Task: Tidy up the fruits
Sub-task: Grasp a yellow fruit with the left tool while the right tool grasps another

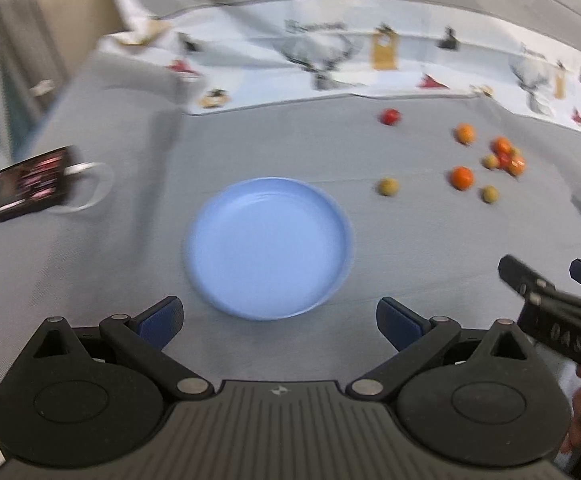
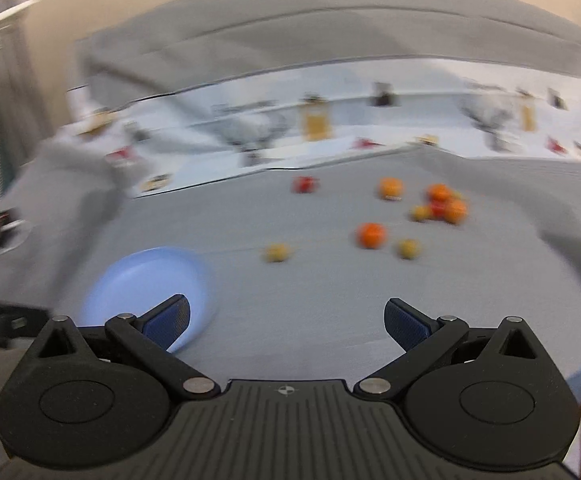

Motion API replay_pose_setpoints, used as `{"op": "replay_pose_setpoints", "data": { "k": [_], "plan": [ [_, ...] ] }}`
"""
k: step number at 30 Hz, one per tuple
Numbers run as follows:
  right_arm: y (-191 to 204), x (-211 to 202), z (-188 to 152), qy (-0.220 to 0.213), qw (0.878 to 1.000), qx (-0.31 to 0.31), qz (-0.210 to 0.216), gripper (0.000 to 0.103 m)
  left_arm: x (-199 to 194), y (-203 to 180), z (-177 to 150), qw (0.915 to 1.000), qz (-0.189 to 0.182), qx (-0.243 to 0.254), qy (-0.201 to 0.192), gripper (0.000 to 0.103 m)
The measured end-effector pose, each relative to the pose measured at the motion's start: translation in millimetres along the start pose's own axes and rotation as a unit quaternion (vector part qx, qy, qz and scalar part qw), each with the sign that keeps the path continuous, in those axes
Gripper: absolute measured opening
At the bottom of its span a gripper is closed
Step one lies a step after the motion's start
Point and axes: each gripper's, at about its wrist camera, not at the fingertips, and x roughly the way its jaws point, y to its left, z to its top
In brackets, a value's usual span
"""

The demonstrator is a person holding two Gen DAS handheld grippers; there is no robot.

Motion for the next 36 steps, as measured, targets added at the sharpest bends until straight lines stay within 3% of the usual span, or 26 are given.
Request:
{"op": "replay_pose_setpoints", "data": {
  "k": [5,8,15,20,21,22,23,26,29,31,32,33,35,36],
  "plan": [
    [-68,42,11,0.019,0.995,0.054,-0.081,0.103,52,-56,37,0.9985,-0.036,0.04,0.012,0.103],
    [-93,83,6,0.033,0.991,0.068,-0.106,0.103,94,-89,63,0.997,-0.038,0.062,0.024,0.103],
    [-124,200,6,0.073,0.989,0.075,-0.106,0.103,201,-133,116,0.9957,-0.02,0.077,0.048,0.103],
    [-127,254,6,0.075,0.991,0.041,-0.106,0.103,266,-143,132,0.9946,-0.005,0.083,0.062,0.103],
    [-128,260,3,0.073,0.991,0.035,-0.107,0.103,277,-142,132,0.9941,-0.001,0.086,0.067,0.103],
    [-126,259,-4,0.035,0.993,0.029,-0.107,0.103,288,-141,131,0.9935,-0.004,0.085,0.075,0.103],
    [-126,259,-9,0.023,0.993,0.029,-0.108,0.103,290,-136,130,0.995,-0.018,0.07,0.069,0.103],
    [-129,258,-7,0.021,0.994,0.036,-0.106,0.103,296,-122,129,0.9962,-0.044,0.024,0.071,0.103],
    [-128,260,-8,0.021,0.993,0.033,-0.107,0.103,296,-127,130,0.9966,-0.031,0.035,0.068,0.103],
    [-128,259,-8,0.022,0.994,0.028,-0.106,0.102,292,-131,131,0.9971,-0.022,0.041,0.061,0.094],
    [-127,258,-7,0.024,0.994,0.022,-0.106,0.096,286,-132,130,0.9972,-0.032,0.044,0.051,0.066],
    [-126,255,-7,0.022,0.995,0.02,-0.099,0.088,280,-134,131,0.9966,-0.046,0.05,0.048,0.027],
    [-120,248,-6,0.01,0.996,0.006,-0.083,0.027,271,-142,130,0.9954,-0.043,0.072,0.046,0.028],
    [-116,247,-5,0.013,0.997,-0.004,-0.082,0.026,265,-143,128,0.9953,-0.046,0.077,0.037,0.028]
  ]
}}
